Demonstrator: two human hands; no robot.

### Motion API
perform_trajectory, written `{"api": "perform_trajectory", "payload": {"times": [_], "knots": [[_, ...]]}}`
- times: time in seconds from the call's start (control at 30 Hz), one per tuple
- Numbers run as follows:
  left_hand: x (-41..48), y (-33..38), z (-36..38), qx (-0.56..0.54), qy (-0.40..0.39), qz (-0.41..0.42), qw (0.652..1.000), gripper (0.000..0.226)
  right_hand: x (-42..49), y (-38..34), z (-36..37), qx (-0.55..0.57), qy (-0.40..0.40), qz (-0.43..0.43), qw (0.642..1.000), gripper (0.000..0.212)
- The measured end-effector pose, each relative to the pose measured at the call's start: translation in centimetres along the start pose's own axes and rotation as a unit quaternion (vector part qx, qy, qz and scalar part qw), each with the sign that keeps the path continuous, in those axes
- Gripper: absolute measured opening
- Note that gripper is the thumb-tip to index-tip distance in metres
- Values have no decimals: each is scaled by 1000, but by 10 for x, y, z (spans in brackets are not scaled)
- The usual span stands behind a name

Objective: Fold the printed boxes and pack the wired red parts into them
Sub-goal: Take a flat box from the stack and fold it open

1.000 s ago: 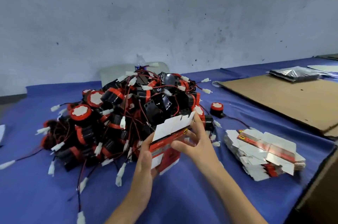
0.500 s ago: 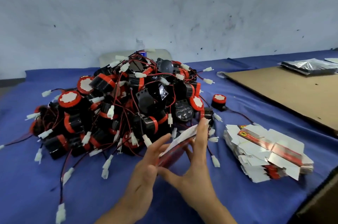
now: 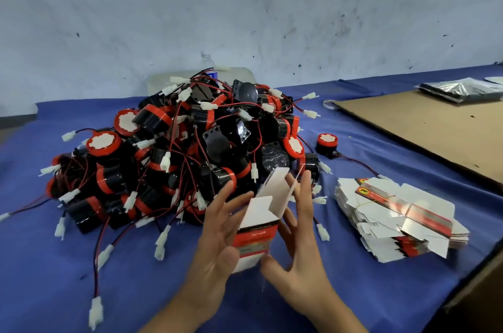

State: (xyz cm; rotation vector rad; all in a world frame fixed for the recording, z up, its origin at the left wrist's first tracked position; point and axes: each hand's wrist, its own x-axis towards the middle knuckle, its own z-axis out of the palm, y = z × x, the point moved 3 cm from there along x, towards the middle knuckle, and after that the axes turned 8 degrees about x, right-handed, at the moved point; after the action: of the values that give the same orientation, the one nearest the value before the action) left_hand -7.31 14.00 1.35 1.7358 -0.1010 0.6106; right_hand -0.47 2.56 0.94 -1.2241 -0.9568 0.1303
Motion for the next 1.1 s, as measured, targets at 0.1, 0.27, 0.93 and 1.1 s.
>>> {"api": "perform_trajectory", "payload": {"times": [0.1,0.27,0.93,1.1], "knots": [[4,-9,-8,-10,23,-28,999,88,-4,-4,5,54,-34,17,998,101],[8,-30,-11,16,24,-82,996,108,-11,-13,7,188,-149,81,968,89],[-9,-23,6,76,-43,-25,996,119,-6,-24,-15,-152,10,-57,987,49],[-9,-18,4,110,-20,7,994,111,-4,-27,-17,-215,2,-47,975,46]]}}
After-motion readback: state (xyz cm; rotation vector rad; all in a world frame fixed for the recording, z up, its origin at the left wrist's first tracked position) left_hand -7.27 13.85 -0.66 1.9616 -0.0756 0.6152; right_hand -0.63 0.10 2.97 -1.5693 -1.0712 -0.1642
